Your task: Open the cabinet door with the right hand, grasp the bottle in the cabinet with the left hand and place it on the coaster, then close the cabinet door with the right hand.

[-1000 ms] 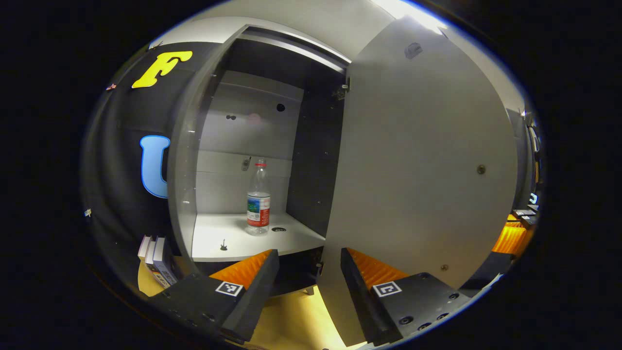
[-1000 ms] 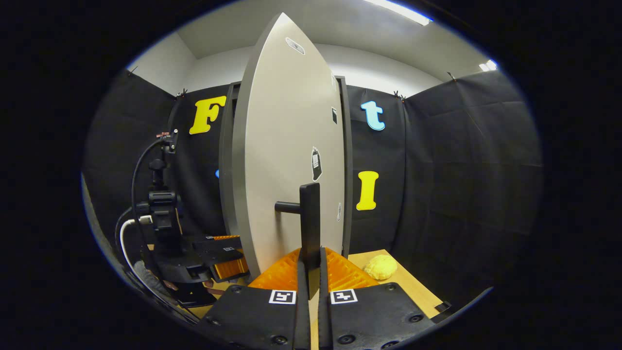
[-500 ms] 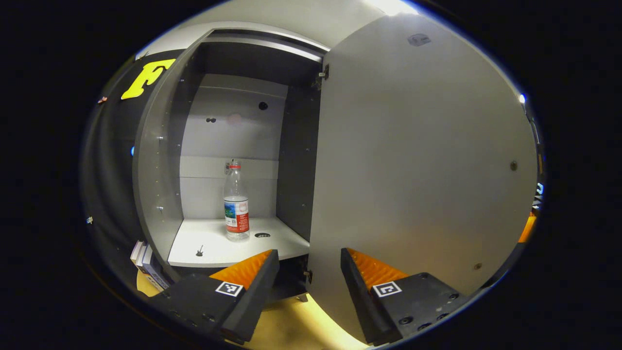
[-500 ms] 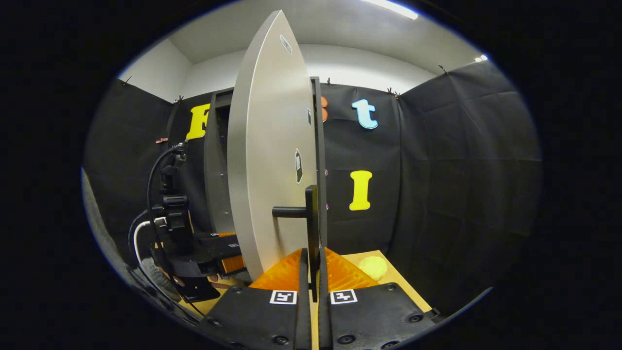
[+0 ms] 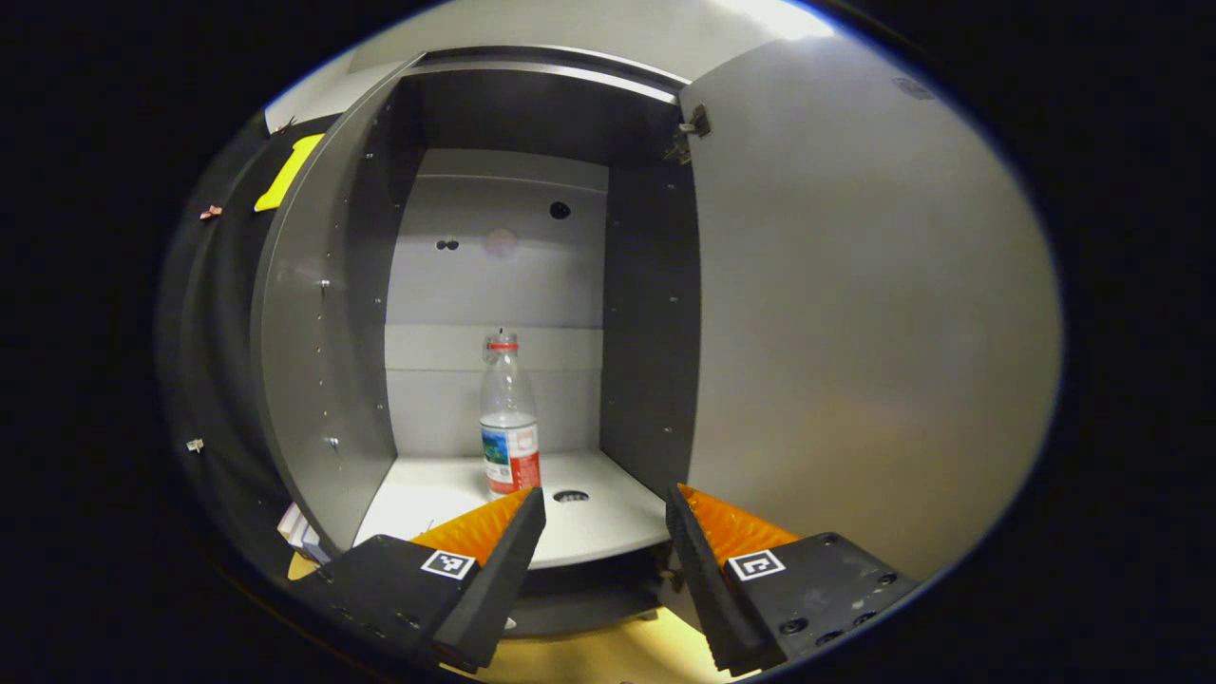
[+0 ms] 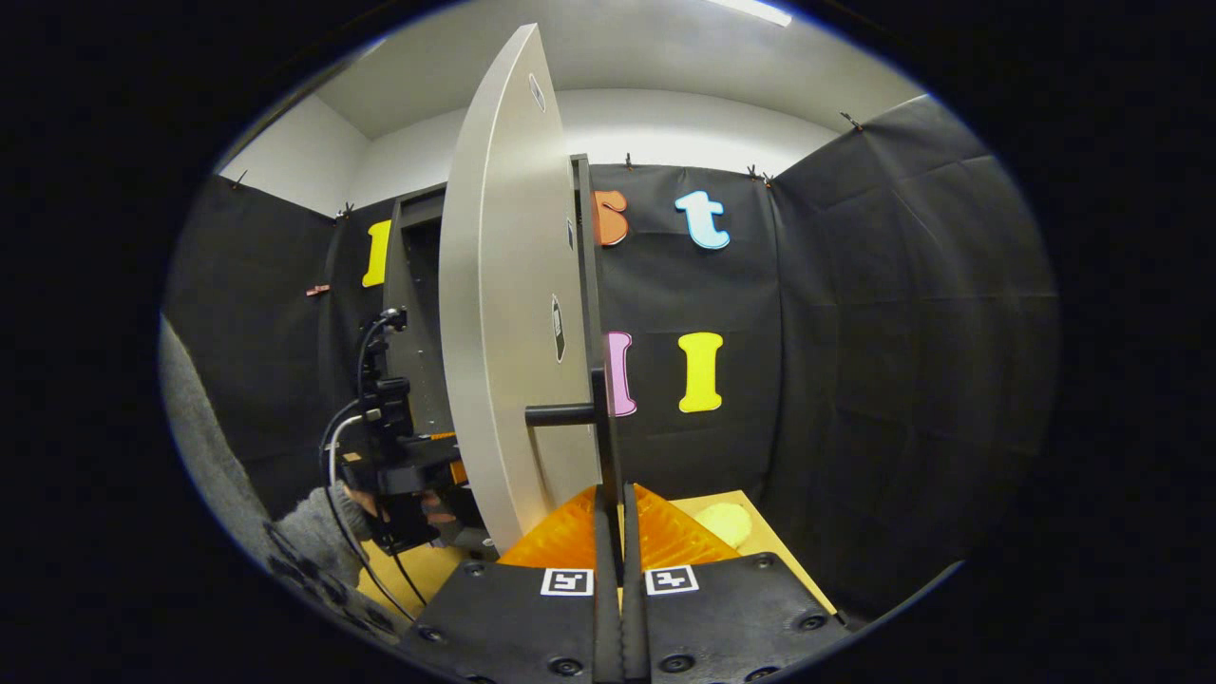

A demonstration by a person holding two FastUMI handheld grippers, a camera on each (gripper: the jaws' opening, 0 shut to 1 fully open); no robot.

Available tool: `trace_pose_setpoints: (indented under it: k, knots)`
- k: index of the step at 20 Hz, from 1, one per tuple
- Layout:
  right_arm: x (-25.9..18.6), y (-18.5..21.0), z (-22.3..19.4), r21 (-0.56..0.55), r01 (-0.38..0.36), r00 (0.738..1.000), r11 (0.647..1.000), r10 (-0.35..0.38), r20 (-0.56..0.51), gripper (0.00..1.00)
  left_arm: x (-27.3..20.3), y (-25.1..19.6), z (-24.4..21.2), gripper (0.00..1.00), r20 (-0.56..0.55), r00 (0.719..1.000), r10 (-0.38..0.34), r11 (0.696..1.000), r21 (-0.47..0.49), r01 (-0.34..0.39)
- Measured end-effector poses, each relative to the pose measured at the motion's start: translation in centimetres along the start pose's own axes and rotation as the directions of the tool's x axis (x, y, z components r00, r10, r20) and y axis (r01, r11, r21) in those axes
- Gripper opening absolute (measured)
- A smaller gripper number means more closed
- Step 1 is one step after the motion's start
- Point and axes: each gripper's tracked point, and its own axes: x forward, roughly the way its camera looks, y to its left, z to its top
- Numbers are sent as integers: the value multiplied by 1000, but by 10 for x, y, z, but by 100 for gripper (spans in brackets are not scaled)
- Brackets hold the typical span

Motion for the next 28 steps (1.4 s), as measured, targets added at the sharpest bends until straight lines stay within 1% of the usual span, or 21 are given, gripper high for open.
trace_pose_setpoints:
  k: [1, 2, 3, 4, 5, 6, 7, 8, 9, 12, 14, 21, 26, 28]
  knots:
    - [0, 0, -1, 9, -16, 1000, 1000, 16, -5, 5, 11, 9, 3, 82, 14, 1000, 20, 1000, 4, -20]
    - [-1, 1, -1, 20, -29, 1000, 999, 29, -8, 5, 23, 17, 5, 77, 25, 999, 39, 999, 4, -40]
    - [0, 0, -2, 30, -43, 999, 999, 43, -11, 5, 34, 26, 6, 77, 33, 998, 56, 998, 11, -57]
    - [0, 0, -2, 36, -52, 999, 998, 52, -11, 5, 45, 33, 7, 81, 41, 997, 69, 997, 22, -70]
    - [1, 0, -3, 38, -56, 998, 998, 57, -12, 6, 57, 40, 7, 82, 46, 996, 81, 996, 30, -82]
    - [1, -1, -1, 37, -57, 998, 998, 57, -10, 6, 69, 46, 9, 77, 52, 995, 87, 995, 37, -89]
    - [1, -2, 0, 41, -59, 998, 997, 59, -10, 6, 79, 52, 9, 81, 57, 994, 95, 995, 39, -97]
    - [2, -1, 1, 45, -60, 998, 997, 61, -12, 6, 88, 57, 9, 77, 58, 993, 105, 994, 34, -107]
    - [2, 0, -1, 46, -65, 998, 997, 66, -19, 7, 97, 61, 7, 81, 55, 992, 112, 993, 31, -114]
    - [3, -1, 0, 29, -76, 997, 997, 77, -28, 8, 120, 71, 2, 81, 36, 993, 116, 993, 30, -117]
    - [5, 0, -1, 28, -84, 996, 996, 85, -36, 8, 135, 79, -1, 81, 31, 990, 135, 990, 30, -136]
    - [8, 1, 0, 18, -106, 993, 994, 107, -54, 8, 178, 95, -27, 81, -46, 990, 134, 989, -50, -136]
    - [9, 2, 1, 19, -116, 991, 993, 117, -60, 9, 193, 97, -37, 81, -78, 989, 128, 991, -30, -131]
    - [9, 1, 1, 21, -117, 991, 993, 118, -62, 9, 203, 104, -36, 81, -70, 988, 134, 991, -13, -135]
